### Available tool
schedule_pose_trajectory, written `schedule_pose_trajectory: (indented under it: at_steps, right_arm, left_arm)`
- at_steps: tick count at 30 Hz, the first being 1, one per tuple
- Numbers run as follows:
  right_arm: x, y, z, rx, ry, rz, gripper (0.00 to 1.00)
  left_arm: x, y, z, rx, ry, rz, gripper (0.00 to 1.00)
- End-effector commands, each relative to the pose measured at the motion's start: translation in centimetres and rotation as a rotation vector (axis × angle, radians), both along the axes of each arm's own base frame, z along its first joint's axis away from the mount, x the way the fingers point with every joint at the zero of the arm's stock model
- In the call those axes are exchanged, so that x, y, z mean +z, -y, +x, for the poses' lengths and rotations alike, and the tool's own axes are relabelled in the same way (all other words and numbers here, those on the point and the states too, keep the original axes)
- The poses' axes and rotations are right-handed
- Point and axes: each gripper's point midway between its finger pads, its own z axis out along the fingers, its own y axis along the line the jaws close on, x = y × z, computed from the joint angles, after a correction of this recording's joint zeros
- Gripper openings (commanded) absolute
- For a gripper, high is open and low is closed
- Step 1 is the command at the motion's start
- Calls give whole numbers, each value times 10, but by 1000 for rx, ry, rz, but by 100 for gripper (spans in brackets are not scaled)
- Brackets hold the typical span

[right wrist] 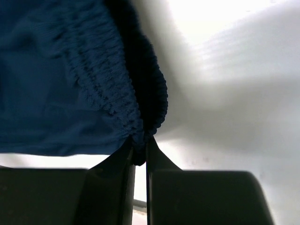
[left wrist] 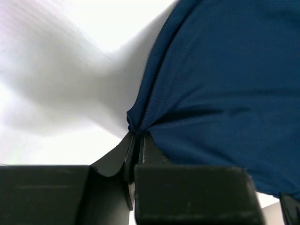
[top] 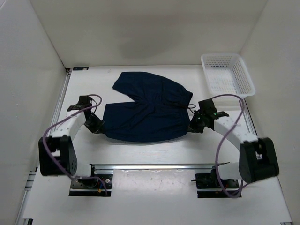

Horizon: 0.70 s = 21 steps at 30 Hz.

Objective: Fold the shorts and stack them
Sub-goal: Fold the shorts

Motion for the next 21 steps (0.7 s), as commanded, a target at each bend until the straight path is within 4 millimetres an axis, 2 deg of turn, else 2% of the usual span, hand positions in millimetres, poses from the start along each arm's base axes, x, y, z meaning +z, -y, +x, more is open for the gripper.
schedule_pose_trajectory:
  at_steps: [1, 2, 6, 9, 11, 12, 14, 16, 17, 18, 21]
  right_arm:
    - [21, 19, -24, -17, 46, -61, 0]
    - [17, 27, -41, -21, 11, -83, 0]
    - [31, 37, -69, -61, 30, -74, 0]
    - [35, 40, -82, -81, 14, -69, 0]
    - [39, 44, -90, -85, 0, -82, 0]
    - [45, 44, -91, -94, 12, -73, 0]
    - [55, 44, -93, -89, 32, -75, 0]
    - [62, 51, -97, -103, 36, -101, 0]
    - [72, 52, -94, -118, 63, -98, 0]
    - [75, 55, -95, -125, 62, -113, 0]
    - [88, 67, -84, -167, 111, -173, 0]
  left_arm:
    - [37, -8, -5, 28, 84, 33, 10]
    - [43, -7, -10, 28, 107, 33, 10]
    - [51, -6, -30, 46, 115, 28, 10]
    - [56, -4, -43, 43, 112, 20, 10]
    - [71, -8, -43, 50, 153, 40, 10]
    - [76, -9, -51, 53, 138, 51, 10]
    - [89, -11, -54, 57, 162, 60, 10]
    - [111, -12, -46, 48, 236, 64, 10]
    - [122, -9, -39, 44, 275, 50, 10]
    - [139, -10, -25, 37, 323, 54, 10]
    - [164, -7, 7, 12, 387, 49, 10]
